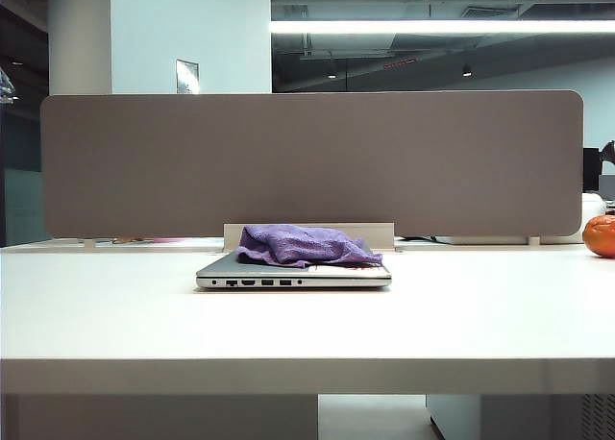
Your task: Pick up the purple rag and put it over the laptop.
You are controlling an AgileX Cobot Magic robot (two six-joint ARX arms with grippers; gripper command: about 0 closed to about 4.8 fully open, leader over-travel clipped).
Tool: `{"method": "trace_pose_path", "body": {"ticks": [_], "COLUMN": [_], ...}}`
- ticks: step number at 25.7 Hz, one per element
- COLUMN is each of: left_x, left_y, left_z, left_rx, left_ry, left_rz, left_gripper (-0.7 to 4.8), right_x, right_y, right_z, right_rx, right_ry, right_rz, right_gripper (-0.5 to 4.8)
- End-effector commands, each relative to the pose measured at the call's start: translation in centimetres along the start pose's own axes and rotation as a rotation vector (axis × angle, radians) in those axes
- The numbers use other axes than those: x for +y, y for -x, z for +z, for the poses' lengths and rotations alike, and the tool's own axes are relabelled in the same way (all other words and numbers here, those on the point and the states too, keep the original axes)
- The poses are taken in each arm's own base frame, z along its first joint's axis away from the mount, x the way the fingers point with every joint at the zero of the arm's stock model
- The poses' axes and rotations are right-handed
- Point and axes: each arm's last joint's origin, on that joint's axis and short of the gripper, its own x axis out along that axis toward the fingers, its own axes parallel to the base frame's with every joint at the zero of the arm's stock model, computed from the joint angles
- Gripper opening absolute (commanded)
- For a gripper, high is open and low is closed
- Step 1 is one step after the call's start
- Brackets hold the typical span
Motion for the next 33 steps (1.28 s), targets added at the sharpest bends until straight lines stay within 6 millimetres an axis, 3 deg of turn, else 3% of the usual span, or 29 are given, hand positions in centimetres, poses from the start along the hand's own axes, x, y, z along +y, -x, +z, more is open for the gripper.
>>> {"method": "trace_pose_path", "body": {"ticks": [1,9,13,28,33], "left_x": [-0.1,0.0,1.3,5.1,5.7], "left_y": [0.0,0.0,0.3,0.6,0.9], "left_z": [0.1,0.1,-0.1,-5.4,-6.0], "left_rx": [-0.008,-0.008,-0.095,-0.391,-0.419], "left_ry": [-0.004,-0.101,-0.098,-0.033,-0.042], "left_rz": [-0.008,0.022,0.112,0.275,0.299], "left_gripper": [-0.05,-0.06,-0.05,-0.05,-0.05], "right_x": [0.0,0.0,0.0,0.0,0.0], "right_y": [0.0,0.0,0.0,0.0,0.0], "right_z": [0.0,0.0,0.0,-0.1,-0.1], "right_rx": [-0.009,-0.009,-0.006,-0.001,-0.001], "right_ry": [0.002,0.002,0.003,0.003,0.003], "right_rz": [-0.004,-0.004,-0.003,-0.004,-0.005], "right_gripper": [0.22,0.22,0.22,0.22,0.22]}}
